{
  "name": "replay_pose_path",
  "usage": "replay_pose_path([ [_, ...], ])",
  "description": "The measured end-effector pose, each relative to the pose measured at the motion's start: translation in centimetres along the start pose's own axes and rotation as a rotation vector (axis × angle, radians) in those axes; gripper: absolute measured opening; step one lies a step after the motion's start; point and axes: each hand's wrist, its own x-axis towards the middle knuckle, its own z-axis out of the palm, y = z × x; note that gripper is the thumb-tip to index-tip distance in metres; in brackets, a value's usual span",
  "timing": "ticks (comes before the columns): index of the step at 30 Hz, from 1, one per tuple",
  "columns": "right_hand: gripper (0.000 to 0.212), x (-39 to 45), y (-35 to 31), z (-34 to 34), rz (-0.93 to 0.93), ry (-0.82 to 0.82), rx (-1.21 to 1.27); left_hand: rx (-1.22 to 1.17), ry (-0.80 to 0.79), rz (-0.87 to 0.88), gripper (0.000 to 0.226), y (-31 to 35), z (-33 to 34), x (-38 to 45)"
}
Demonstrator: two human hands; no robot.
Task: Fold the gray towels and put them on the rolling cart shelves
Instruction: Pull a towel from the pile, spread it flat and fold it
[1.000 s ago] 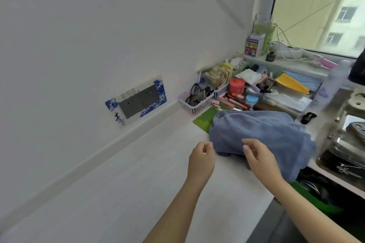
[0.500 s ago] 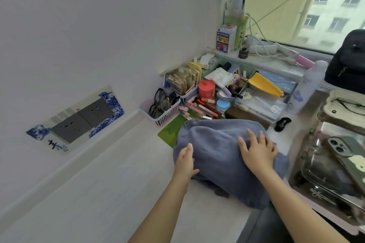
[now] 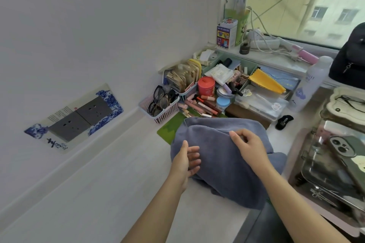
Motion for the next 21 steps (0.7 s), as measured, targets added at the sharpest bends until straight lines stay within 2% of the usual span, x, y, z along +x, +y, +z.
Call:
replay_pose_path([
  [5, 0.013, -3.0, -4.4, 3.0, 0.170, -0.263, 0.526, -0.096, -0.133, 0.025, 0.054, 0.5, -0.8, -2.7],
  [7, 0.013, -4.4, -5.9, 4.7, 0.239, -0.345, 0.664, -0.142, -0.182, 0.055, 0.054, 1.0, -1.8, -3.8],
  [13, 0.018, -9.0, -9.2, 9.7, 0.472, -0.484, 0.808, -0.219, -0.117, 0.069, 0.031, 1.0, -8.2, -7.7],
  [17, 0.035, -11.9, -10.2, 13.1, 0.457, -0.628, 0.849, -0.336, -0.073, 0.077, 0.021, 0.1, -13.2, -10.2],
  [21, 0.038, -15.9, -11.9, 16.9, 0.382, -0.777, 0.837, -0.378, -0.047, 0.144, 0.018, -1.1, -18.8, -13.5],
])
